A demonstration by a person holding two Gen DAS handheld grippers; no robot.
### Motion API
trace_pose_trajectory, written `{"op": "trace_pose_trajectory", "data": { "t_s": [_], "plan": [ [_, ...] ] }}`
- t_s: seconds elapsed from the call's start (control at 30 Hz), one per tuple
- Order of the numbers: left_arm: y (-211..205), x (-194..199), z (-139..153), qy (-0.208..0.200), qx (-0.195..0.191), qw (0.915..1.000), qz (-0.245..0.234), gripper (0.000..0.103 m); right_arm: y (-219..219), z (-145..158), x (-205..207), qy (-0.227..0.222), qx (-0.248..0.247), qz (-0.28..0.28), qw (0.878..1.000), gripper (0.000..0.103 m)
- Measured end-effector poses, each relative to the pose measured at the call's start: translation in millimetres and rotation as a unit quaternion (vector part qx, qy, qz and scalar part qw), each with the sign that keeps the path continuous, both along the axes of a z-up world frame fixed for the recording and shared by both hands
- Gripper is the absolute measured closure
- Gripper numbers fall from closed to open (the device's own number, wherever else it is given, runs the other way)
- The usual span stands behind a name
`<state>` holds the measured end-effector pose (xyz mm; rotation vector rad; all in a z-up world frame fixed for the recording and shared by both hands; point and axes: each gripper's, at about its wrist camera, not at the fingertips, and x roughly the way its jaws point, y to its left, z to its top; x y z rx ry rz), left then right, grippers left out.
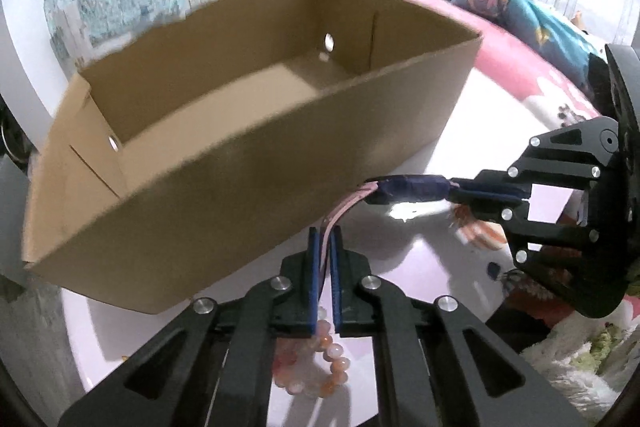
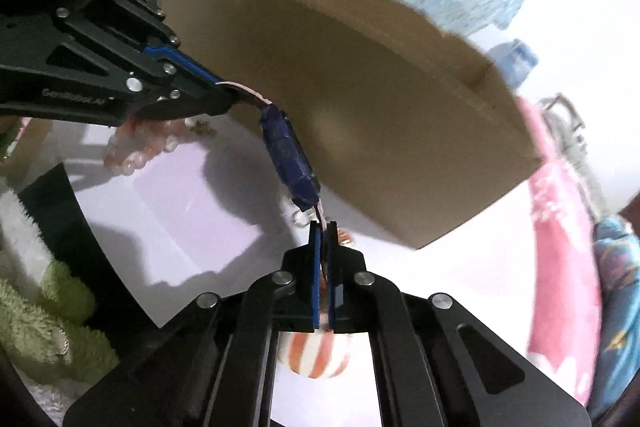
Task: Organize jewelry
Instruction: 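Lift the pink smartwatch with both tools and carry it into the box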
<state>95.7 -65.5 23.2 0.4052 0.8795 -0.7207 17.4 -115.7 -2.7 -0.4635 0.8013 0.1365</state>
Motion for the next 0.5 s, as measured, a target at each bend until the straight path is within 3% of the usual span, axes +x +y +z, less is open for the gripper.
{"op": "trace_pose_trajectory", "data": {
  "t_s": [0.17,0.33,0.43,0.5],
  "plan": [
    [6.7,-14.4,32.2,-0.035,-0.030,0.9989,-0.003,0.100,16.0,34.8,-15.9,-0.054,-0.030,-0.005,0.998,0.102],
    [21.6,-13.2,91.3,-0.098,-0.070,0.9927,-0.001,0.100,23.4,93.3,-12.6,-0.121,-0.046,0.021,0.991,0.102],
    [30.5,8.3,116.0,-0.110,-0.084,0.9903,0.011,0.100,18.9,114.3,14.6,-0.111,-0.019,0.052,0.992,0.102],
    [34.4,33.8,123.6,-0.104,-0.084,0.9908,0.022,0.100,15.4,119.1,46.7,-0.070,0.007,0.080,0.994,0.102]
  ]
}}
